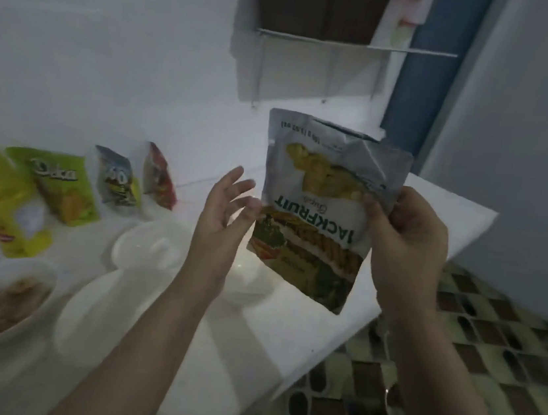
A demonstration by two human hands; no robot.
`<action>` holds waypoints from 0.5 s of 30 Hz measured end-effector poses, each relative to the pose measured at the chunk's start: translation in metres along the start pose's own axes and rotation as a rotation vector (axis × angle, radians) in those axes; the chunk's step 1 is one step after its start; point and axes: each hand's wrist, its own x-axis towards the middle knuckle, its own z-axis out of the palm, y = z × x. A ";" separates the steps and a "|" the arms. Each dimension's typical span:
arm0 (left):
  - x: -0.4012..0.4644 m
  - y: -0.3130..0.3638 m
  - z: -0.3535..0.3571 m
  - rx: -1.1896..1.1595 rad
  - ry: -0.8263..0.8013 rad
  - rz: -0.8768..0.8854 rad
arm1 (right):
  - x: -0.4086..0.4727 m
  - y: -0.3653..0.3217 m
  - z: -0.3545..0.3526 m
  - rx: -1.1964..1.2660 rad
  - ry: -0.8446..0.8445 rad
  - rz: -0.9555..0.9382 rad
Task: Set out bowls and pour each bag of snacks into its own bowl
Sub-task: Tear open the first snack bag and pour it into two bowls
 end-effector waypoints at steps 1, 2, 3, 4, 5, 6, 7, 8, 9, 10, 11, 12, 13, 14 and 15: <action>0.000 -0.006 0.022 -0.002 -0.031 -0.014 | 0.002 0.007 -0.023 -0.018 0.059 0.006; 0.000 -0.013 0.046 -0.008 -0.074 -0.028 | 0.004 0.015 -0.047 -0.034 0.125 0.014; -0.001 -0.018 0.067 -0.012 -0.116 -0.035 | 0.005 0.024 -0.067 -0.044 0.186 0.024; -0.002 -0.023 0.089 -0.018 -0.160 -0.043 | 0.004 0.031 -0.089 -0.065 0.249 0.033; -0.004 -0.029 0.111 -0.025 -0.203 -0.056 | 0.002 0.039 -0.110 -0.101 0.314 0.038; -0.005 -0.035 0.132 -0.034 -0.247 -0.073 | 0.000 0.046 -0.129 -0.146 0.372 0.040; -0.007 -0.042 0.157 -0.045 -0.297 -0.093 | -0.004 0.053 -0.151 -0.190 0.433 0.048; -0.010 -0.049 0.175 -0.052 -0.333 -0.108 | -0.007 0.058 -0.167 -0.222 0.485 0.062; -0.012 -0.055 0.194 -0.056 -0.370 -0.123 | -0.012 0.063 -0.182 -0.255 0.536 0.078; -0.015 -0.063 0.214 -0.066 -0.414 -0.145 | -0.016 0.068 -0.199 -0.302 0.589 0.100; -0.018 -0.071 0.233 -0.081 -0.456 -0.163 | -0.020 0.074 -0.214 -0.352 0.632 0.124; -0.020 -0.080 0.251 -0.092 -0.502 -0.179 | -0.023 0.080 -0.228 -0.398 0.661 0.148; -0.023 -0.089 0.269 -0.100 -0.547 -0.198 | -0.025 0.086 -0.241 -0.434 0.680 0.171; -0.025 -0.098 0.285 -0.110 -0.589 -0.225 | -0.027 0.093 -0.253 -0.458 0.694 0.197; -0.027 -0.112 0.306 -0.121 -0.631 -0.265 | -0.028 0.102 -0.269 -0.485 0.717 0.223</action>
